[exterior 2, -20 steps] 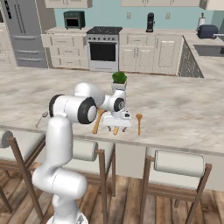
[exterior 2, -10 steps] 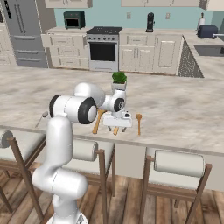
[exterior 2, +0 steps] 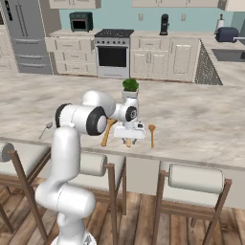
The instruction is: Pick up the metallic utensils from the counter and place them in the open drawer. Make sure not to pick up any wooden utensils.
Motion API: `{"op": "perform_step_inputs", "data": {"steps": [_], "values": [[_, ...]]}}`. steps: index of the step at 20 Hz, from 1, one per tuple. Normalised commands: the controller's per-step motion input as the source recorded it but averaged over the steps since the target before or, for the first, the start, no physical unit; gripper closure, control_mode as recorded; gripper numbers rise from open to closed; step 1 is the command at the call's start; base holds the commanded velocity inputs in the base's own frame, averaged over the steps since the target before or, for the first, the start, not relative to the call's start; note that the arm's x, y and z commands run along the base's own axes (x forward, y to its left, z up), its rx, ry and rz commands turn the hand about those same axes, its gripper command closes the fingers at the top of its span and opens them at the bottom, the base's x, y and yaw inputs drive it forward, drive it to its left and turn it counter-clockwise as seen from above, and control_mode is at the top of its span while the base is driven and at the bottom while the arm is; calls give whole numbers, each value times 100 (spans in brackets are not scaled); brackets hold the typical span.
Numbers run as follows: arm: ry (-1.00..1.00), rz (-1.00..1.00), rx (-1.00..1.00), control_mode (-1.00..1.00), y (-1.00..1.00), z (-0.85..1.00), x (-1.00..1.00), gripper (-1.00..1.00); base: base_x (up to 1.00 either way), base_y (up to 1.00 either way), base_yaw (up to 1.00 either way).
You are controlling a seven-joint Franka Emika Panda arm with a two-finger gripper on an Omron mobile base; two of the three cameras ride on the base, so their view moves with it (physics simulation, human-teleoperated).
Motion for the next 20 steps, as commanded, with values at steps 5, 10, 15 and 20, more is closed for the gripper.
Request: {"op": "perform_step_inputs", "data": {"steps": [5,10,15,20], "values": [[6,0,0,-100,0,-5,0,100,0,0,0],[7,0,0,-100,0,-6,0,100,0,0,0],[-6,0,4,-100,0,37,-21,100,0,0,0],[-16,0,19,-100,0,100,-49,100,0,0,0]]}}
